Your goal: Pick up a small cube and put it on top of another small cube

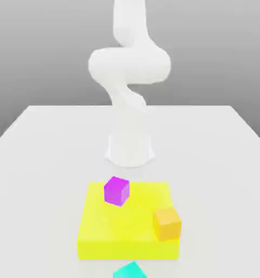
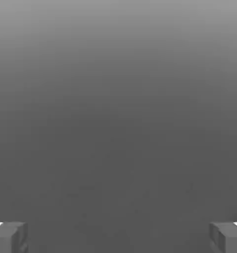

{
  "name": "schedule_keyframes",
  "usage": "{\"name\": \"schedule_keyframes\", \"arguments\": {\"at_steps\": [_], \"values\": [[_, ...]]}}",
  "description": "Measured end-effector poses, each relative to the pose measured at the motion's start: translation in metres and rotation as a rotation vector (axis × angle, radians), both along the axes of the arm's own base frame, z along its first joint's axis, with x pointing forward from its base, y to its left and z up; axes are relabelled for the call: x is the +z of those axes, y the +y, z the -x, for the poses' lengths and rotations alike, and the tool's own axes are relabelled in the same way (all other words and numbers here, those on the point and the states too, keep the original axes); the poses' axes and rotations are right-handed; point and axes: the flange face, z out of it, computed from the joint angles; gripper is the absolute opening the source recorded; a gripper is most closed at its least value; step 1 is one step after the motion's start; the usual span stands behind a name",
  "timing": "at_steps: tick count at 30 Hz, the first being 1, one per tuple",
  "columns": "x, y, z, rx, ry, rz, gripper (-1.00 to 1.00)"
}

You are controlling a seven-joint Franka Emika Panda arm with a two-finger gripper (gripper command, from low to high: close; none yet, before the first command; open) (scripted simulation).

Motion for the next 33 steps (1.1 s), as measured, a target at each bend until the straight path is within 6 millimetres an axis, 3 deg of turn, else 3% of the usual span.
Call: {"name": "schedule_keyframes", "arguments": {"at_steps": [8,16,22,28,33], "values": [[-0.117,0.001,-0.090,0.151,0.203,0.042,0.00],[-0.252,0.007,-0.142,0.290,0.395,0.096,0.00],[-0.359,0.009,-0.156,0.392,0.538,0.148,0.00],[-0.465,0.005,-0.149,0.492,0.682,0.212,0.00],[-0.539,0.004,-0.146,0.511,0.709,0.225,0.00]]}}
